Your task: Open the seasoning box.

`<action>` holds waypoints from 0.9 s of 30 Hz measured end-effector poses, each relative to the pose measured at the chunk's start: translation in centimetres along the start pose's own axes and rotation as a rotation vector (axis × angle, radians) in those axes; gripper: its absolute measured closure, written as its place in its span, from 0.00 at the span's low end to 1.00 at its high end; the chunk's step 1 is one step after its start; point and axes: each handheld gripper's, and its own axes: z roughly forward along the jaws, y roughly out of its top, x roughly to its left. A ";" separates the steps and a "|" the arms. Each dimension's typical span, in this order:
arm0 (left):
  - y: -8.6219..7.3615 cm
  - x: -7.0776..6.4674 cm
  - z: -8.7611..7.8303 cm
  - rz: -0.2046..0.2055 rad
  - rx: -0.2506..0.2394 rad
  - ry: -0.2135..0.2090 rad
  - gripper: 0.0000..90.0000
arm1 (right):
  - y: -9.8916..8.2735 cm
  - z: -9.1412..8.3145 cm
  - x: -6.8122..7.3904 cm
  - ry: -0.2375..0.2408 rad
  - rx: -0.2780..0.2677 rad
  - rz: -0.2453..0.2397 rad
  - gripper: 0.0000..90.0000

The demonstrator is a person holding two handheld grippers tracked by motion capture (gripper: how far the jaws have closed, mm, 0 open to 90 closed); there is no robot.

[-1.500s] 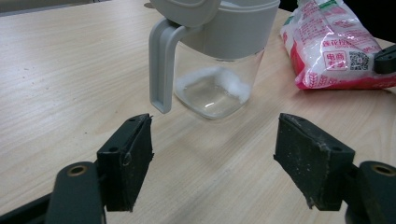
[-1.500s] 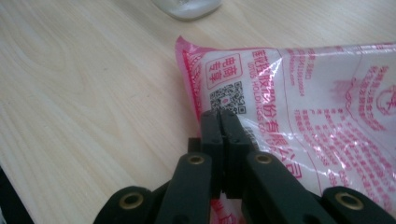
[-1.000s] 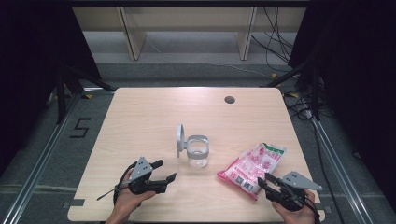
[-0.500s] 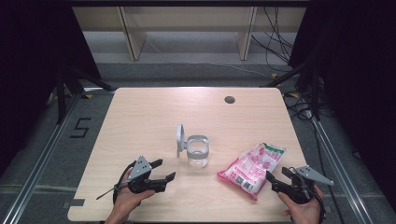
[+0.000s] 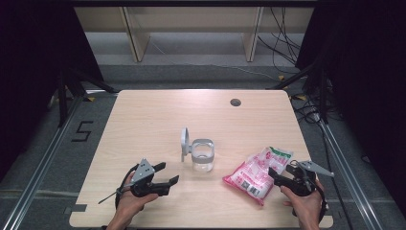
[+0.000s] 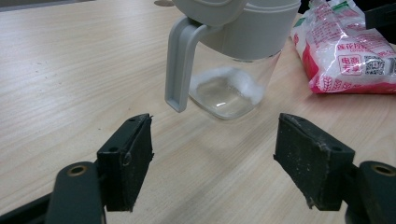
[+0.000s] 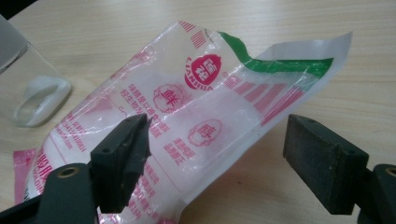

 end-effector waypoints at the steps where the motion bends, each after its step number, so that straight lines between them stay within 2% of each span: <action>1: 0.1 0.1 -0.2 0.013 0.032 0.007 0.30 | 0.0 0.2 0.5 0.006 0.004 0.054 0.27; 2: 0.1 0.1 -0.2 0.012 0.032 0.006 0.30 | 0.0 0.3 0.5 0.010 0.022 0.058 0.27; 3: 0.1 0.1 -0.2 0.012 0.031 0.006 0.30 | 0.1 0.7 0.0 0.018 0.010 0.003 0.28; 4: 0.0 0.0 0.0 -0.001 0.008 0.000 0.30 | 0.1 0.8 0.1 0.020 0.021 0.014 0.28; 5: 0.0 0.0 -0.1 0.000 0.010 -0.001 0.30 | 0.2 0.6 0.8 -0.001 0.064 0.097 0.28; 6: 0.1 0.0 -0.1 0.001 0.010 -0.002 0.30 | 0.3 1.1 0.1 0.001 0.031 -0.004 0.29; 7: 0.1 0.0 -0.1 0.001 0.009 -0.002 0.30 | 0.2 1.2 0.5 0.001 0.030 0.045 0.30; 8: 0.1 0.0 -0.2 0.001 0.014 0.004 0.30 | 0.4 1.2 0.6 0.007 0.043 0.062 0.30; 9: 0.1 0.0 -0.2 0.002 0.012 0.003 0.30 | 0.5 1.5 0.1 0.010 0.031 0.004 0.30; 10: 0.1 0.0 -0.2 0.001 0.012 0.002 0.30 | 0.5 1.6 0.1 0.018 0.037 0.013 0.31; 11: 0.1 0.0 -0.2 0.002 0.012 0.002 0.30 | 0.6 1.6 0.5 0.002 0.056 0.062 0.32; 12: 0.1 0.0 -0.2 0.001 0.012 0.002 0.30 | 0.6 1.9 0.1 0.024 0.040 0.021 0.33; 13: 0.1 0.0 -0.2 0.001 0.012 0.001 0.30 | 0.6 2.1 0.1 0.002 0.039 0.006 0.34; 14: 0.1 0.0 -0.2 0.001 0.012 -0.001 0.30 | 0.6 2.3 0.2 0.015 0.035 0.023 0.35; 15: 0.1 0.0 -0.2 0.001 0.011 0.001 0.30 | 0.7 2.2 0.1 0.018 0.061 0.018 0.36; 16: 0.1 0.0 -0.3 0.002 0.012 0.002 0.30 | 0.7 2.3 0.6 0.013 0.064 0.076 0.37; 17: 0.1 0.1 -0.3 0.002 0.012 0.002 0.30 | 0.7 2.5 0.5 0.018 0.055 0.081 0.38; 18: 0.1 0.0 -0.2 -0.005 0.008 0.000 0.30 | 0.8 2.7 0.1 0.022 0.048 0.032 0.40; 21: 0.1 0.1 -0.3 0.001 0.011 0.001 0.30 | 0.8 2.8 0.0 0.014 0.047 0.024 0.48; 22: 0.1 0.1 -0.3 -0.001 0.010 0.001 0.30 | 0.8 2.9 -0.1 0.030 0.044 0.027 0.50; 23: 0.1 0.1 -0.3 -0.001 0.011 0.001 0.30 | 0.7 2.8 0.3 0.031 0.054 0.090 0.52; 24: 0.1 0.1 -0.3 0.000 0.011 0.001 0.30 | 0.7 2.8 0.3 0.041 0.056 0.096 0.55; 25: 0.1 0.1 -0.3 0.000 0.011 0.001 0.30 | 0.8 2.9 -0.3 0.031 0.052 0.038 0.58; 27: 0.1 0.1 -0.2 0.001 0.012 0.001 0.30 | 0.8 2.8 -0.3 0.031 0.053 0.036 0.64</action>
